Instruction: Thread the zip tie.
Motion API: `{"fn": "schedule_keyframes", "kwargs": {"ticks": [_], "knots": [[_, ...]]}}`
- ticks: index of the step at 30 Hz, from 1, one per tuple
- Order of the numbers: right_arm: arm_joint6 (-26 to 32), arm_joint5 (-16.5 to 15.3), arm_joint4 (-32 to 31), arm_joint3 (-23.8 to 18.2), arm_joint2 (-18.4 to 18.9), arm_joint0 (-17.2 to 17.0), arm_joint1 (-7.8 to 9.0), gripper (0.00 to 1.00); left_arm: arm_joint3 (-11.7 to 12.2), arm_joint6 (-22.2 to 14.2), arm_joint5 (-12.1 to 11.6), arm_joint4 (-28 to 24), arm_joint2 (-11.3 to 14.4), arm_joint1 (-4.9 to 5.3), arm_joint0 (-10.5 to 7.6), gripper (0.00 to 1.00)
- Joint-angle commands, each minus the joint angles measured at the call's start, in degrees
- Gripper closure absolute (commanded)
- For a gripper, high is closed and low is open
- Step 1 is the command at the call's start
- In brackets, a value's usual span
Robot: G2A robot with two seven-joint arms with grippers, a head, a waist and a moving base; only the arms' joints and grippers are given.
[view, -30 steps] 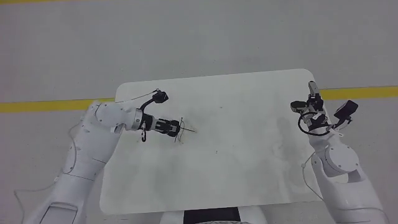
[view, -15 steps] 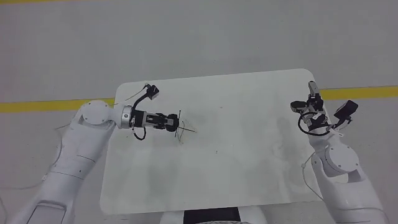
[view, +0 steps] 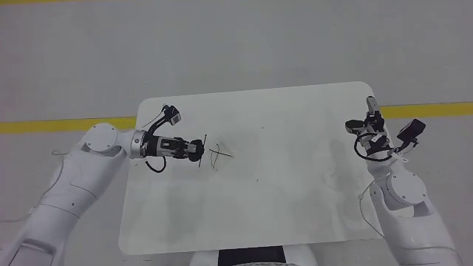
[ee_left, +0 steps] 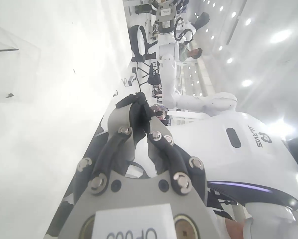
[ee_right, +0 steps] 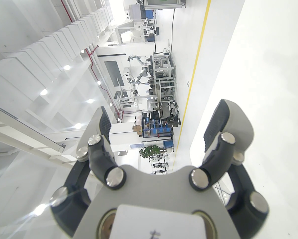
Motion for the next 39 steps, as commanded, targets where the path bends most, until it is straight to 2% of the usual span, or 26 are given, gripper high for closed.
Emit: {"fn": "schedule_keyframes", "kwargs": {"ticks": [1, 13, 16, 18, 19, 21, 26, 28, 33, 37, 39], "knots": [[0.0, 0.0, 0.0, 0.0, 0.0, 0.0, 0.0, 0.0, 0.0, 0.0, 0.0, 0.0, 0.0, -0.01, 0.02, 1.0], [0.0, 0.0, 0.0, 0.0, 0.0, 0.0, 0.0, 0.0, 0.0, 0.0, 0.0, 0.0, 0.0, -0.01, 0.02, 1.0], [0.0, 0.0, 0.0, 0.0, 0.0, 0.0, 0.0, 0.0, -0.2, 0.0, 1.5, 2.4, 0.9, 0.03, 0.39, 1.0], [0.0, 0.0, 0.0, 0.0, 0.0, 0.0, 0.0, 0.0, -0.3, 0.0, 1.1, 2.4, 1.9, 0.16, 0.63, 1.0], [0.0, 0.0, 0.0, 0.0, 0.0, 0.0, 0.0, 0.0, -0.9, 0.0, 0.3, 2.5, 3.3, 0.33, 0.76, 1.0], [0.0, 0.0, 0.0, 0.0, 0.0, 0.0, 0.0, 0.0, -1.0, 0.0, 0.0, 1.3, 4.7, 0.67, 0.53, 1.0], [0.0, 0.0, 0.0, 0.0, 0.0, 0.0, 0.0, 0.0, -2.8, 0.0, 0.0, -3.7, 8.6, 1.61, -0.08, 1.0], [0.0, 0.0, 0.0, 0.0, 0.0, 0.0, 0.0, 0.0, -0.8, 0.0, 0.0, -2.9, 9.0, 1.93, -0.88, 1.0], [0.0, 0.0, 0.0, 0.0, 0.0, 0.0, 0.0, 0.0, -0.8, 0.0, 0.0, -2.9, 9.0, 1.93, -0.88, 1.0], [6.4, -0.1, -1.8, -0.5, -2.1, 0.7, 0.03, 0.0, -0.8, 0.0, 0.0, -2.9, 9.0, 1.93, -0.88, 1.0], [10.2, 0.8, -4.9, -0.7, -3.6, 1.5, 0.19, 0.0, -0.8, 0.0, 0.0, -2.9, 9.0, 1.93, -0.88, 1.0]]}}
